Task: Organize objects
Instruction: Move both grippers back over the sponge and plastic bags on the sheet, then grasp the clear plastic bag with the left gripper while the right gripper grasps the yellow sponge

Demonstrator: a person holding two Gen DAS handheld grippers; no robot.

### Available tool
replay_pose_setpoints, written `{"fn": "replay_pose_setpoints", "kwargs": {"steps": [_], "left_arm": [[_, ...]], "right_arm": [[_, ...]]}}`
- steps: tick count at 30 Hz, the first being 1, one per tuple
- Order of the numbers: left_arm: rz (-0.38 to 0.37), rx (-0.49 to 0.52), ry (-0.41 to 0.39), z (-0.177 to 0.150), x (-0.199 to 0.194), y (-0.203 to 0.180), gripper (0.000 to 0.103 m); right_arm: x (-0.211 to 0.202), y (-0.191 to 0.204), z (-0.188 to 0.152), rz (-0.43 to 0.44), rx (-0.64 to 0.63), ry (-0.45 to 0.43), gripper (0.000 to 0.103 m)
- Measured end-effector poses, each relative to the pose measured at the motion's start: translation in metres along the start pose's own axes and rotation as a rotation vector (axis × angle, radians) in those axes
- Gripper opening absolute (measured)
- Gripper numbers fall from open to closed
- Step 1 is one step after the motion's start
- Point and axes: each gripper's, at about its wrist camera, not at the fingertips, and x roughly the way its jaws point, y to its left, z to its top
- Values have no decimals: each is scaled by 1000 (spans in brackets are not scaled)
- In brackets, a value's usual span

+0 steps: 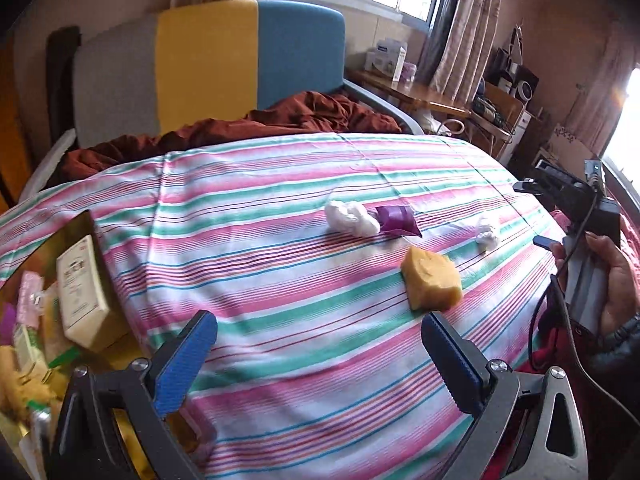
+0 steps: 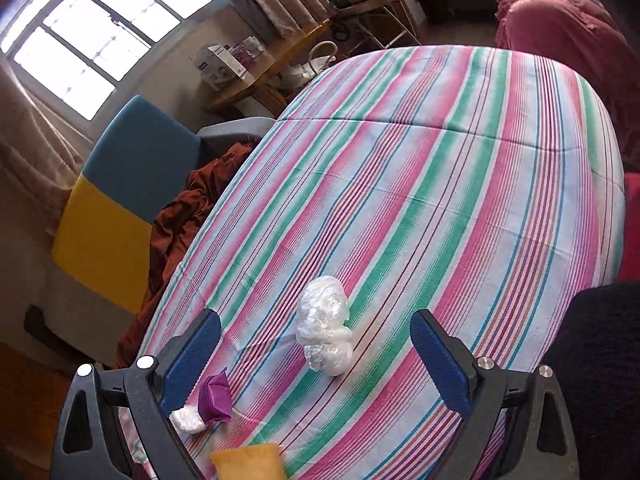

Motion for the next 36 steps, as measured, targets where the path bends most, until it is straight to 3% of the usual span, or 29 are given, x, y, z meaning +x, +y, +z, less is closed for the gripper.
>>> {"fn": "replay_pose_setpoints", "kwargs": {"steps": [9, 20, 26, 28, 31, 36], "left_arm": [[-53, -134, 126, 35, 71, 6, 102], [-57, -241, 138, 85, 129, 5, 100], [-34, -261, 198, 94, 173, 0, 75], [-1, -204, 211, 90, 182, -8, 69], [-6, -112, 171, 84, 181, -17, 46], [-2, -86, 128, 70, 165, -8, 43]], "right_arm": [[18, 11, -9, 30, -45, 110, 98], [31, 17, -14, 39, -99, 191, 98], [33, 16, -11, 24, -98, 188, 98], [32, 14, -9, 14, -92, 178, 98], [29, 8, -4, 2, -59, 148, 98], [32, 12, -6, 4, -80, 173, 96]]}}
